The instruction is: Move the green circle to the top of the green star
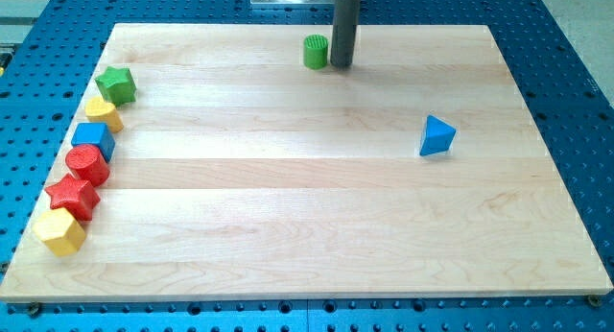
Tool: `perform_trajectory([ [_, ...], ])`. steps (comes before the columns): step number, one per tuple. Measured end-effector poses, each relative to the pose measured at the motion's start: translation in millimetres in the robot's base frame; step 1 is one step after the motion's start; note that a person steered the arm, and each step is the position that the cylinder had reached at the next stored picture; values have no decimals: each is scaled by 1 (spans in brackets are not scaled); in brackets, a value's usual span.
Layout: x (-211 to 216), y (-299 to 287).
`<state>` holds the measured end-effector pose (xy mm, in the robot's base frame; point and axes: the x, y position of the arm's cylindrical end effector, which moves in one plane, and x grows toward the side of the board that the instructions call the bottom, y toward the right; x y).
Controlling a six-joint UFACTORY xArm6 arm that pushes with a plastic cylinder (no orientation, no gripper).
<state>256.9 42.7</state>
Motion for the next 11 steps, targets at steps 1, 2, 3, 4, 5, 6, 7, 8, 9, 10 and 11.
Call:
perform_trajectory([
  [1, 6, -110],
  [2, 26, -190],
  [3, -14, -129],
  [4, -34, -200],
  [5, -3, -251],
  [6, 20, -289],
  [7, -1, -219],
  [8, 0, -162],
  [9, 46, -200],
  [10, 57, -251],
  [11, 84, -268],
])
